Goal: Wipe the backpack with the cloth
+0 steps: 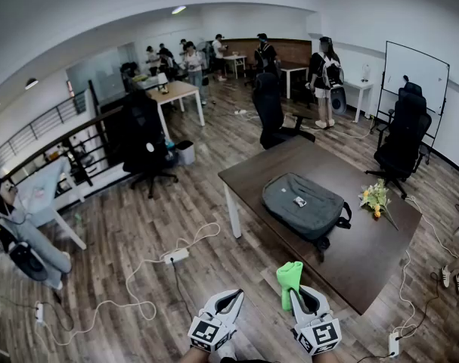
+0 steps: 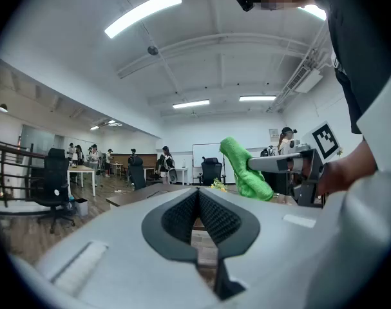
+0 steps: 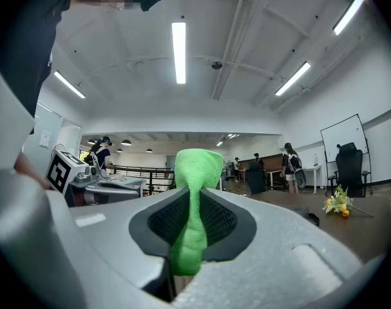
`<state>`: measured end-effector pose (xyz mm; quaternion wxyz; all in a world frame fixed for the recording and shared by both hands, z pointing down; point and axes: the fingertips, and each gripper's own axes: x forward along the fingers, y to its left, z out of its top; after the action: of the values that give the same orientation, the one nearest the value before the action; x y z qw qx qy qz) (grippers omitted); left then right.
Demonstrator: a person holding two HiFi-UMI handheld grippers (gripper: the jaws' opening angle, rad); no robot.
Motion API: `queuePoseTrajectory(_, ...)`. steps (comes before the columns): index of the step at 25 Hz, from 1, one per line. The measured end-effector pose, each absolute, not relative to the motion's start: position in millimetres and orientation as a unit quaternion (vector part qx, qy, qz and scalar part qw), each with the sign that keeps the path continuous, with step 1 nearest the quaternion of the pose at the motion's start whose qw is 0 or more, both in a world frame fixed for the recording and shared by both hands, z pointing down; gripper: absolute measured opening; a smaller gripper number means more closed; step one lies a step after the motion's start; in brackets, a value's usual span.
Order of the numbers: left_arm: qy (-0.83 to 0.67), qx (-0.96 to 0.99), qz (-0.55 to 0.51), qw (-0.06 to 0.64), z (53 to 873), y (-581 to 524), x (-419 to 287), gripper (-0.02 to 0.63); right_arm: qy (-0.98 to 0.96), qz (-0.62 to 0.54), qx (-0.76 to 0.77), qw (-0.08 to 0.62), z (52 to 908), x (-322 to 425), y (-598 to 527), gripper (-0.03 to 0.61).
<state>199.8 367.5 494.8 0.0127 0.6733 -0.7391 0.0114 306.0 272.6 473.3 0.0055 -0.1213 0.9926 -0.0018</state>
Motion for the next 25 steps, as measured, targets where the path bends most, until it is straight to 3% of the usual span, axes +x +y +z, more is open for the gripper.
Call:
queuePoseTrajectory(15,-0.724,0.689,-0.001,0.026,523.0,372.6,186.4,0.018,0.991,-0.010,-0.136,0.000,479.7,284.7,278.4,0.051)
queuePoseTrajectory(25,-0.722,0.692,0.004,0.023,511.8,387.9,111.6,0.018,0.990,-0.024,-0.138,0.026,471.7,208.7,285.3,0.057)
